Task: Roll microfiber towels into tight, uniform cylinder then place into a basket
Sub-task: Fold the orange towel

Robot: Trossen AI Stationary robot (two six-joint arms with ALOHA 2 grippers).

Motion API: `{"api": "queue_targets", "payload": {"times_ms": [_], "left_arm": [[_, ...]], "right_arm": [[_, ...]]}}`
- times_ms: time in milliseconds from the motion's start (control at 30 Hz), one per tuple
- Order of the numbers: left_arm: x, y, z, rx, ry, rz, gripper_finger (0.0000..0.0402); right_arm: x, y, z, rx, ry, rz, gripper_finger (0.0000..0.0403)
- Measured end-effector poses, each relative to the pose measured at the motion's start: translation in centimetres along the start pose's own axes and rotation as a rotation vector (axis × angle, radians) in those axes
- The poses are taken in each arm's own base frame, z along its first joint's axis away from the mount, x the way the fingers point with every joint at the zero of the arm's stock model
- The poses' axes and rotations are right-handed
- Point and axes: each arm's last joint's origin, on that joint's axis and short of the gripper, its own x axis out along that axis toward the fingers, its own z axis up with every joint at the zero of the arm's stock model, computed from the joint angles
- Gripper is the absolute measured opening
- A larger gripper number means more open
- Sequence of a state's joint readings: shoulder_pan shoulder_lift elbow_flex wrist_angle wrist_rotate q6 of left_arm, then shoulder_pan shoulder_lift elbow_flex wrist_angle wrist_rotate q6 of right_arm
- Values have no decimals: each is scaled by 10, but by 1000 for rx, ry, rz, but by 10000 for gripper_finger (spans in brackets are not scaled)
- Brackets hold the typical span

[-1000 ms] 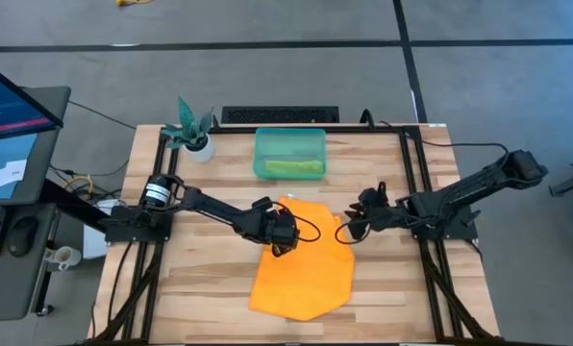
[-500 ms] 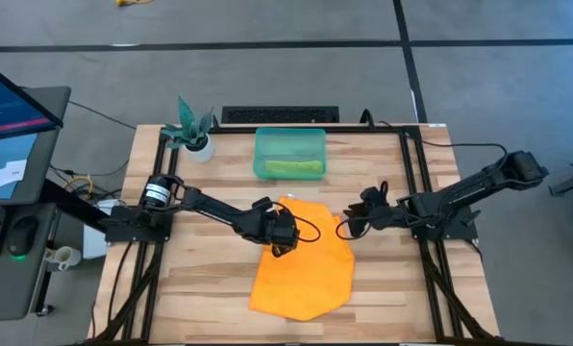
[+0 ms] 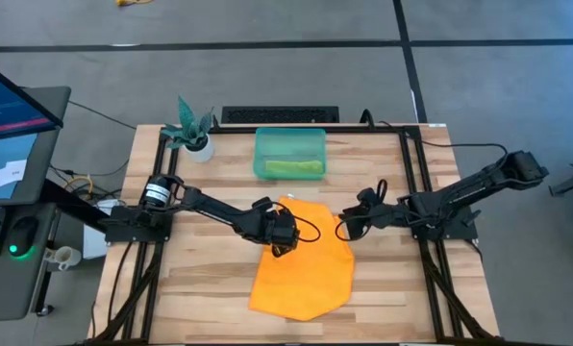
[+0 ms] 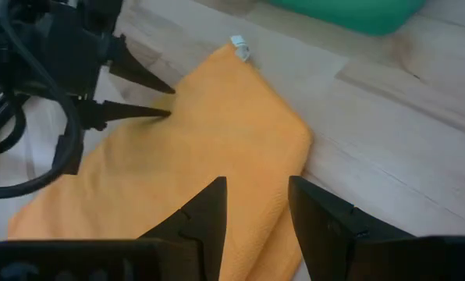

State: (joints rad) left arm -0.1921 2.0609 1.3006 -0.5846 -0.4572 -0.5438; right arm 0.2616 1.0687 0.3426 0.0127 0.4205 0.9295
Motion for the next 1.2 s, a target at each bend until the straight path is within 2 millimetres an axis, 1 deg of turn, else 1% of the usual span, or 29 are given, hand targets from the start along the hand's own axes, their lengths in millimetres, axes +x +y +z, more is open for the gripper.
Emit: {"api": "queue_targets", "payload": {"times_ms": [167, 233, 300, 400, 600, 767, 867, 967, 1033, 1200], "left_arm": [[0, 0, 0, 0, -1, 0, 112], [0, 0, 0, 0, 0, 0, 112], [0, 0, 0, 0, -1, 0, 112], [0, 0, 0, 1, 1, 1, 112], [0, 0, 0, 2, 2, 2, 112], [0, 0, 0, 3, 3, 3, 112], [0, 0, 0, 3, 4, 3, 112], [0, 0, 0, 3, 4, 3, 112], [0, 0, -1, 3, 4, 3, 112], [0, 0, 0, 2, 3, 3, 112]], "right_arm": [[5, 5, -3, -18, 28, -15, 159], [12, 10, -3, -24, 51, -31, 159], [21, 12, -3, -65, 81, -55, 159], [30, 17, 5, -92, 86, -95, 159], [36, 10, 8, -103, 142, -206, 159], [36, 3, 1, -71, 201, -270, 159], [37, 2, -3, -55, 222, -277, 159], [43, -1, -11, -70, 258, -307, 159], [49, 0, -14, -64, 270, -289, 159], [62, -1, -13, -66, 270, -266, 159]]}}
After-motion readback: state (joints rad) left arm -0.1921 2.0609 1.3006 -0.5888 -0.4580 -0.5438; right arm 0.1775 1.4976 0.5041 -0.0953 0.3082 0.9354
